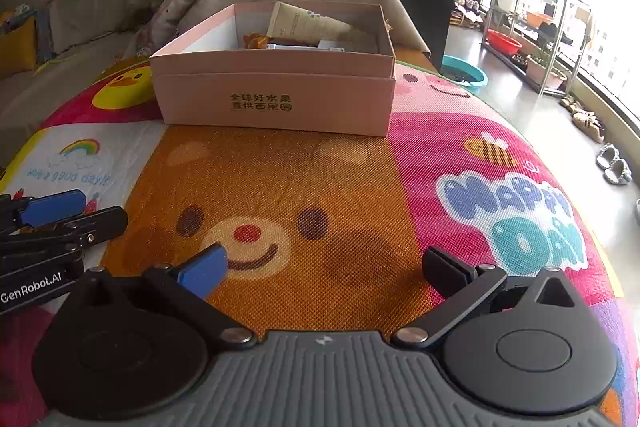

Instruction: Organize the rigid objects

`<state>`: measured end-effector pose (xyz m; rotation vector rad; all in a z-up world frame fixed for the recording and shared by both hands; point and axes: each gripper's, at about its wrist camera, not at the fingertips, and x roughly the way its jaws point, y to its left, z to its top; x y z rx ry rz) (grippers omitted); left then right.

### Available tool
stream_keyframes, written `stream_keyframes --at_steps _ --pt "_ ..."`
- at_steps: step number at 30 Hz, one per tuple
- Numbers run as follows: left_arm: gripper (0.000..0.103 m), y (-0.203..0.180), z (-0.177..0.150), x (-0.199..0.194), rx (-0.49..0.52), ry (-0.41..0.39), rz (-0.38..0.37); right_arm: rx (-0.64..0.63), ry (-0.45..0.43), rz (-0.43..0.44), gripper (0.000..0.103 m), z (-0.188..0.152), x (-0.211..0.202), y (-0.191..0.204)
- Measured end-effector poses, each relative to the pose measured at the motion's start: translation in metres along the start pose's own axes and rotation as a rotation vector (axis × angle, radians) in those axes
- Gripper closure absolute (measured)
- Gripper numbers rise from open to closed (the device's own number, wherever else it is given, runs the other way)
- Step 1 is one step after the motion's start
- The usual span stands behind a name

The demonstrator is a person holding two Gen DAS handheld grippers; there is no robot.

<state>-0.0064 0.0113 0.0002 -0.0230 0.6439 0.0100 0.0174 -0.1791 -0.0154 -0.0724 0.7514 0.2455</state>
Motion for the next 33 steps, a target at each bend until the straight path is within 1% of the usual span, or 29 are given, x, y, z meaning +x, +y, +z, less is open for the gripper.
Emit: stream_keyframes --at_steps 3,5,7,9,19,23,33 --pt "0.049 -0.0008 0.0015 0.0020 -0.006 0.000 -0.003 -0.006 -0.032 0.005 0.000 0.0004 0.0022 -0.0015" --pt "0.046 -0.0006 0.0021 0.0034 -0.013 0.001 -0.010 0.016 -0.063 -0.002 0.000 -0.0027 0.0027 -0.0041" --pt "0.038 -0.0026 0.0026 0.0040 -0.008 0.002 -0.018 0.027 -0.072 -0.013 0.000 -0.0033 0.0029 -0.0036" --pt "0.035 -0.0044 0.0026 0.0049 -0.007 0.004 -0.024 0.032 -0.074 -0.027 0.000 -0.0025 0.0038 -0.0013" --pt "0.035 -0.0044 0.0027 0.0051 -0.011 0.004 -0.023 0.066 -0.084 -0.041 0.000 -0.0052 0.0028 -0.0036" --pt "0.034 -0.0045 0.0024 0.0049 -0.013 0.004 -0.024 0.052 -0.083 -0.054 0.000 -0.0051 0.0034 -0.0012" --pt "0.034 -0.0043 0.0027 0.0051 -0.011 0.004 -0.024 0.056 -0.084 -0.049 0.000 -0.0059 0.0026 -0.0024"
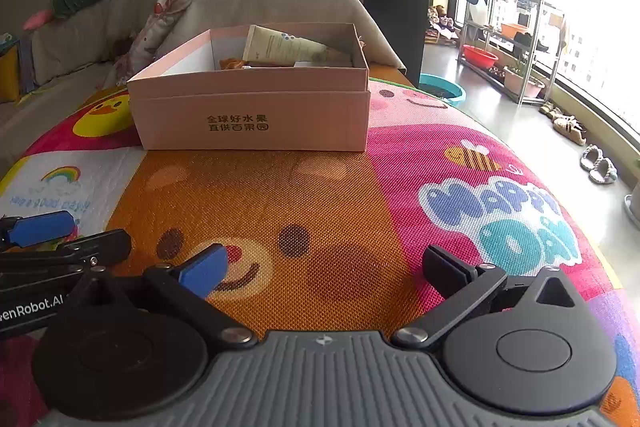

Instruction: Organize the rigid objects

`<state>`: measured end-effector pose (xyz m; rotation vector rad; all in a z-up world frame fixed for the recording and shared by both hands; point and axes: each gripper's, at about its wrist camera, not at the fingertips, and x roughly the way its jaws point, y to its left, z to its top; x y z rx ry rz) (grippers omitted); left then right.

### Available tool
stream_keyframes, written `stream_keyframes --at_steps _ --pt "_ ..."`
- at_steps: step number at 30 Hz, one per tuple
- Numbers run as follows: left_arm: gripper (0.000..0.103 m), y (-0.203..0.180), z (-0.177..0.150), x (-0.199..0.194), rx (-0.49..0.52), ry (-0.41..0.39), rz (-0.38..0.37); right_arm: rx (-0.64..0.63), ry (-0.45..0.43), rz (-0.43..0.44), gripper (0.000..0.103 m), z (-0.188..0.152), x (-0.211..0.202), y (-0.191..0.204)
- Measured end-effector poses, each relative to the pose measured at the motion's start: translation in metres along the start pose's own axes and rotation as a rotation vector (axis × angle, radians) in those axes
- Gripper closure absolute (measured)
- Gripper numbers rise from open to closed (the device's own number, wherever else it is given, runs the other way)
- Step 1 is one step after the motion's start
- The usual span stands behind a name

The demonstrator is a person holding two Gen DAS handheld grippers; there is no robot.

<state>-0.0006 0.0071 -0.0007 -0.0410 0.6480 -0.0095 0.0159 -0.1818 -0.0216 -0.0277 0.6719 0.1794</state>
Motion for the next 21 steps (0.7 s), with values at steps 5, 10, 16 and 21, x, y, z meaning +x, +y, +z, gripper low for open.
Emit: stream_keyframes --at_steps 5,10,16,21 --pt "0.034 -0.0002 -0.0001 -0.0001 -0.001 0.000 0.000 -0.001 0.000 -0.001 0.000 -0.0001 0.0002 0.0002" --pt "0.034 -0.0006 -0.0003 -0.0002 0.001 0.000 0.001 0.000 0.000 0.000 0.000 0.0000 0.0002 0.0003" --pt "0.034 0.0042 0.0003 -0.0001 -0.021 -0.002 -0.017 -0.001 0.000 0.000 0.000 -0.0002 0.0001 0.0005" --pt "0.034 0.0041 0.0004 0.0001 -0.015 -0.001 -0.012 0.000 0.000 0.000 0.000 -0.0002 0.0000 0.0003"
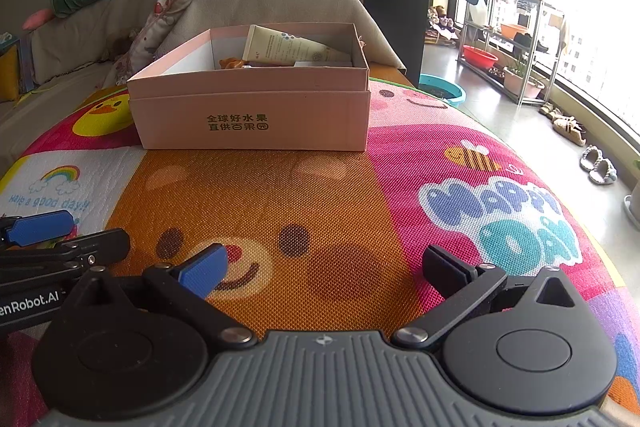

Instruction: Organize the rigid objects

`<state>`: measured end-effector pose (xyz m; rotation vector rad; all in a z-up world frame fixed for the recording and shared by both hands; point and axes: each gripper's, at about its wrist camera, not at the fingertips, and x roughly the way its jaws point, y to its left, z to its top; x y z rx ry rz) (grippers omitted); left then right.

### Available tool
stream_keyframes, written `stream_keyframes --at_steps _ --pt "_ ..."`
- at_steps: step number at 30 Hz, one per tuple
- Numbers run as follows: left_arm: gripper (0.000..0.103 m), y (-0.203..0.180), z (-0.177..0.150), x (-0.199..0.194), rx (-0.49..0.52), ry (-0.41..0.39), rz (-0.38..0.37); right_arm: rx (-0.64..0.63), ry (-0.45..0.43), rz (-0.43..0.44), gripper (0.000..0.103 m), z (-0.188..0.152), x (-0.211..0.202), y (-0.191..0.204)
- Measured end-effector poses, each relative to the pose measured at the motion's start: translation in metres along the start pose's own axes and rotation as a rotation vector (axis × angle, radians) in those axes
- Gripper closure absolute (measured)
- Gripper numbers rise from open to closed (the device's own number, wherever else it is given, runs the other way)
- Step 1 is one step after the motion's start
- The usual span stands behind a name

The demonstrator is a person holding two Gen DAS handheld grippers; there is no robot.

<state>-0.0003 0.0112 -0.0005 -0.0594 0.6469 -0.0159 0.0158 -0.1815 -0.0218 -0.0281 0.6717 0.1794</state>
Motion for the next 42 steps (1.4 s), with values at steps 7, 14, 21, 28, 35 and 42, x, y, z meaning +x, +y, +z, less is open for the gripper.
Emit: stream_keyframes --at_steps 7,14,21,28,35,42 --pt "0.034 -0.0037 0.0000 0.0005 0.012 0.002 0.010 0.000 0.000 0.000 0.000 -0.0001 0.0001 0.0000" --pt "0.034 -0.0029 0.0002 0.0005 0.012 0.001 0.010 0.000 0.000 0.000 0.000 0.0000 0.0000 -0.0001" --pt "0.034 -0.0033 0.0001 0.0001 0.011 0.000 0.014 0.000 0.000 0.000 0.000 0.0000 0.0002 0.0000" --pt "0.036 -0.0041 0.0001 -0.0005 0.014 -0.001 0.021 0.000 0.000 0.000 0.000 0.0000 0.0003 0.0000" --pt "0.036 -0.0044 0.0000 -0.0009 0.014 -0.001 0.022 0.000 0.000 0.000 0.000 0.0000 0.0004 0.0000" --pt "0.036 -0.0043 0.0000 -0.0009 0.013 -0.001 0.021 0.000 0.000 0.000 0.000 0.0000 0.0004 -0.0001"
